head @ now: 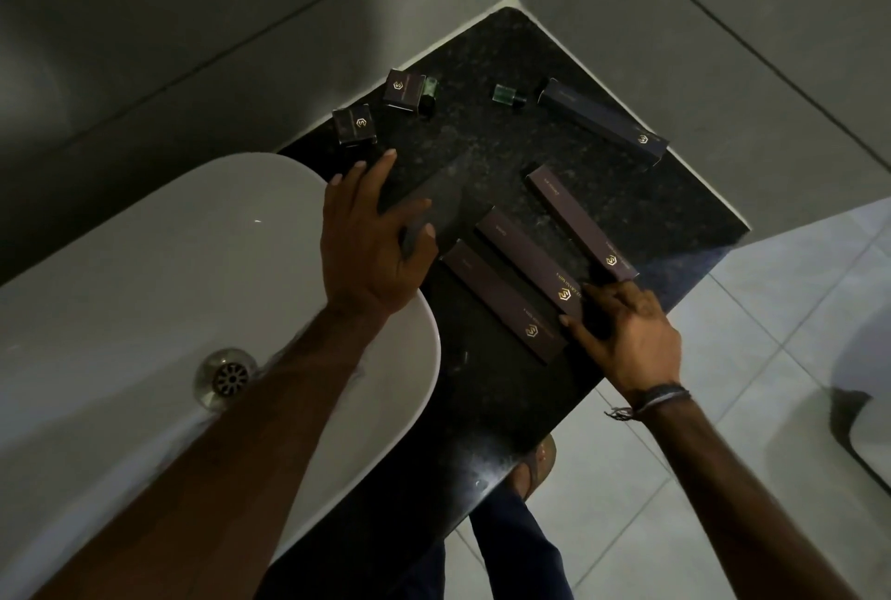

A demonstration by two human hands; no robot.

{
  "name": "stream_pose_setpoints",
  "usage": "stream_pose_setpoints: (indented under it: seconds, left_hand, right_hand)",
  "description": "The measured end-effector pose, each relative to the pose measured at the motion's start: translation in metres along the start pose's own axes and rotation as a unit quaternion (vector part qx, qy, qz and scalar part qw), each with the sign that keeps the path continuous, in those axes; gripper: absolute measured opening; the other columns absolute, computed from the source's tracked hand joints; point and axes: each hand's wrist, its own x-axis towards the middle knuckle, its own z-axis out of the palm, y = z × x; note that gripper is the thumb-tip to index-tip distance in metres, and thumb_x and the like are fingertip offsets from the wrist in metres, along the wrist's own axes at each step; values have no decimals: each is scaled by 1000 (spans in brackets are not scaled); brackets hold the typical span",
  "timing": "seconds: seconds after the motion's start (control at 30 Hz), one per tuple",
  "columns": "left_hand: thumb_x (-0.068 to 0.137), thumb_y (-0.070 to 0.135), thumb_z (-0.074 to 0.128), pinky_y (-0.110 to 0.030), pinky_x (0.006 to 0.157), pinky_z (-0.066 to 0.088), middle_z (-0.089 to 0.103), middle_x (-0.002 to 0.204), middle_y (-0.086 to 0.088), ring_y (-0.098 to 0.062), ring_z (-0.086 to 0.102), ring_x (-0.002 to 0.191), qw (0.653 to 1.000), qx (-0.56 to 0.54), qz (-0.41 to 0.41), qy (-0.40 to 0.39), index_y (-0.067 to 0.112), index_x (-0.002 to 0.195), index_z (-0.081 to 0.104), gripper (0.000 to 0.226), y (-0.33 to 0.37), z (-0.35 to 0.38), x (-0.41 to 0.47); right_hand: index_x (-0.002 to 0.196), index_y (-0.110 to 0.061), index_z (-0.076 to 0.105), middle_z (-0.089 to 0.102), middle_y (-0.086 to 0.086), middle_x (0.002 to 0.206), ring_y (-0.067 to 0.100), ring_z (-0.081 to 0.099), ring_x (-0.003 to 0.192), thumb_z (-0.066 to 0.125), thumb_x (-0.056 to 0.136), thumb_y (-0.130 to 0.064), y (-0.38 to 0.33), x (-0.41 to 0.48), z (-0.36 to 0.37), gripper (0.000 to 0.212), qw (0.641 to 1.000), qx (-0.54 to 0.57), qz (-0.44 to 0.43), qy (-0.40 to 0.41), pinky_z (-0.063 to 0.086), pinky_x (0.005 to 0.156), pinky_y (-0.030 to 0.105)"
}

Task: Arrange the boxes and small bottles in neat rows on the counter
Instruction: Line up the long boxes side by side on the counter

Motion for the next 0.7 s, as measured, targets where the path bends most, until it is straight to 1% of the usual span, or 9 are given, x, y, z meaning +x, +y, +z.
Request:
stream_pose_setpoints:
  seconds: [0.2, 0.23, 0.3, 0.37, 0.4, 0.43, 0.5, 0.57, 0.7]
  left_hand:
    - [92, 50, 40, -48, 122, 21, 46, 156, -10, -36, 38, 145, 1000, 2, -2, -5, 21, 114, 75, 50, 0, -1, 1]
    - [92, 50, 40, -47, 122, 20, 46, 156, -10, -36, 38, 145, 1000, 2, -2, -5, 21, 113, 75, 50, 0, -1, 1]
    - [91, 49, 41, -47, 122, 19, 46, 156, -10, -36, 38, 144, 1000, 4, -2, -3, 20, 110, 76, 48, 0, -1, 0]
    - [91, 47, 43, -48, 122, 20, 47, 156, -10, -36, 39, 144, 1000, 3, -2, -3, 20, 106, 77, 46, 0, 1, 0]
    - [90, 46, 43, -49, 122, 21, 47, 155, -9, -36, 39, 144, 1000, 2, -3, -3, 20, 105, 77, 45, 0, 1, 0]
    - [90, 46, 43, -50, 122, 21, 47, 155, -9, -36, 40, 143, 1000, 1, -2, -3, 20, 104, 77, 44, -1, 2, 0]
    - [91, 45, 44, -50, 121, 22, 47, 155, -9, -36, 40, 143, 1000, 2, 0, 0, 20, 105, 77, 43, -1, 2, 0]
    - [91, 44, 44, -50, 121, 22, 47, 155, -9, -36, 40, 143, 1000, 2, -1, -2, 21, 107, 76, 43, -1, 1, 1]
    - [90, 45, 43, -48, 121, 22, 48, 155, -8, -34, 40, 143, 1000, -4, -7, -6, 21, 107, 76, 44, -1, 2, 1]
  right_hand:
    - [136, -23, 59, 59, 2, 125, 22, 55, 105, 56, 86, -65, -4, -2, -4, 64, 1000, 15, 3, 4, 54, 66, 34]
    - [135, -23, 58, 59, 2, 122, 22, 55, 103, 58, 85, -66, -3, -3, -6, 66, 999, 27, 5, 22, 52, 65, 33]
    - [132, -24, 56, 56, 1, 115, 18, 54, 97, 56, 85, -71, 3, -2, -11, 67, 994, 60, 26, 86, 44, 64, 27]
    - [131, -27, 54, 52, 0, 113, 16, 51, 97, 52, 86, -73, 8, 9, -16, 64, 985, 86, 52, 138, 39, 68, 26]
    - [131, -27, 54, 52, 1, 116, 17, 51, 99, 52, 88, -71, 9, 18, -18, 61, 984, 91, 61, 143, 40, 71, 28]
    - [132, -26, 53, 51, 3, 120, 20, 51, 103, 54, 89, -68, 9, 28, -19, 60, 985, 89, 70, 130, 42, 72, 30]
    - [135, -23, 52, 51, 8, 127, 27, 52, 110, 58, 89, -58, 7, 45, -19, 59, 992, 62, 76, 75, 49, 76, 36]
    - [135, -20, 55, 54, 10, 128, 30, 56, 111, 56, 92, -51, 6, 54, -19, 53, 996, 49, 59, 37, 52, 79, 40]
    - [133, -18, 59, 59, 9, 123, 29, 58, 108, 57, 95, -44, 11, 52, -18, 46, 997, 61, 45, 23, 53, 78, 40]
